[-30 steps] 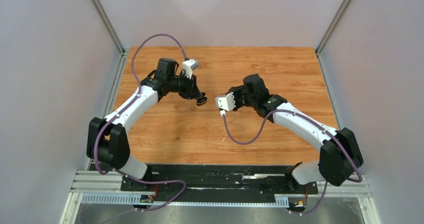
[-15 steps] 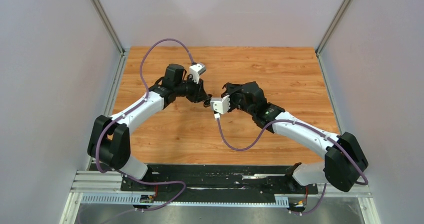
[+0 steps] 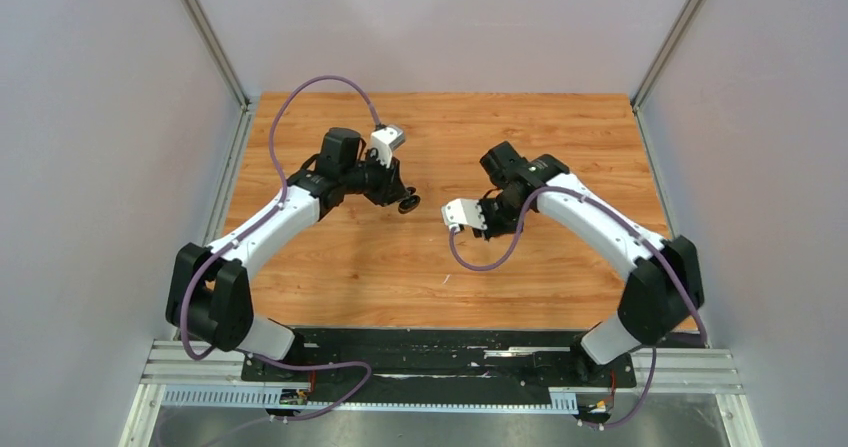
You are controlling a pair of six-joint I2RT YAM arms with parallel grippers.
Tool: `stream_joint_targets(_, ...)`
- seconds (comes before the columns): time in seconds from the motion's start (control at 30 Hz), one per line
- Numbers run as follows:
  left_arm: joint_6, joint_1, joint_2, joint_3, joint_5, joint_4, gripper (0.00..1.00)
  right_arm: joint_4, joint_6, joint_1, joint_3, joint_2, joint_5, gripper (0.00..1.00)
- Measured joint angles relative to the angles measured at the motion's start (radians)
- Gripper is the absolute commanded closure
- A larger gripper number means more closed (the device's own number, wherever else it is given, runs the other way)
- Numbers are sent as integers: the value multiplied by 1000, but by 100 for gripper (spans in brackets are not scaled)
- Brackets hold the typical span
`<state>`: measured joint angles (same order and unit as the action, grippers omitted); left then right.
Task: Insert the wireless bluetooth earbuds into the charging case
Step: Place the charging case at the center of the board.
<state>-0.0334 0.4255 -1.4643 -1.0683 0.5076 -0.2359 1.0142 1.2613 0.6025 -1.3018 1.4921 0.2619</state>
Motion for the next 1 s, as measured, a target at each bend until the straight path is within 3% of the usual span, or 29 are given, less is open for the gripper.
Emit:
stream_joint_targets(0.17, 0, -5, 57, 0, -20, -45, 100, 320, -8, -8, -28, 246, -18, 100)
stream_joint_targets(0.37, 10, -22, 107, 0, -46, -105, 100, 452, -57, -8, -96, 484, -100, 98)
stream_joint_targets(0.6, 38, -53, 158, 0, -67, -152, 100, 470, -137, -7, -268, 650, -156, 86)
stream_joint_targets(0.77, 40, -67, 167, 0, -69, -156, 100, 458, -178, -6, -296, 689, -167, 79)
stream_joint_targets(0.87, 40, -68, 167, 0, -68, -157, 100, 459, -205, -5, -300, 697, -174, 61)
stream_joint_targets(1.0, 40, -68, 167, 0, -65, -157, 100, 440, -225, -3, -302, 698, -169, 54)
